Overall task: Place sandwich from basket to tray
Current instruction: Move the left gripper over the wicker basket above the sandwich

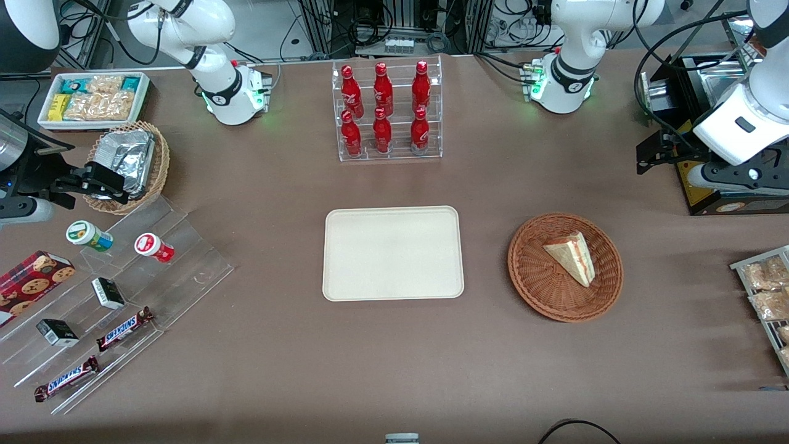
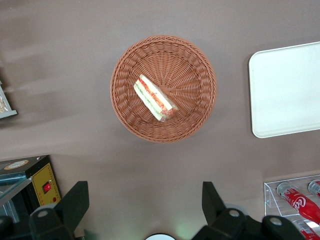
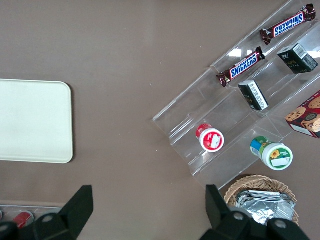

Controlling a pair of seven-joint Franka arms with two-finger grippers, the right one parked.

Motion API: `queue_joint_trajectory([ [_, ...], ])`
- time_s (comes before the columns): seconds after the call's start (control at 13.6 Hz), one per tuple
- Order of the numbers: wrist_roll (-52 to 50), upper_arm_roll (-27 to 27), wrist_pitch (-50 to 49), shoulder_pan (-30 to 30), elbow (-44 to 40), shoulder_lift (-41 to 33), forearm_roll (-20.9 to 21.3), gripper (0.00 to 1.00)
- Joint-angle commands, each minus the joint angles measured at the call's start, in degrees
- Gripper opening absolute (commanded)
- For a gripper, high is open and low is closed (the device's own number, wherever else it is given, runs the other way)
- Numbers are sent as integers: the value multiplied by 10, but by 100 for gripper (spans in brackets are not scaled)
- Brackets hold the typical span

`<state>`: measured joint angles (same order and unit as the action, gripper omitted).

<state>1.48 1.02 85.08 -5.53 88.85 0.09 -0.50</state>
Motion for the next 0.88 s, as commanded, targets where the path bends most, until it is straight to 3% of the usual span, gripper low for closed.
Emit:
queue_joint_trajectory([
  [0.0,11,-2,-18,-1,-20,9,-2,100],
  [0.22,3,-3,-16,-1,-14,20,13,100],
  [0.59,-46,-22,40,1,89,7,19,100],
  [0.81,-111,-22,157,-1,226,-59,23,100],
])
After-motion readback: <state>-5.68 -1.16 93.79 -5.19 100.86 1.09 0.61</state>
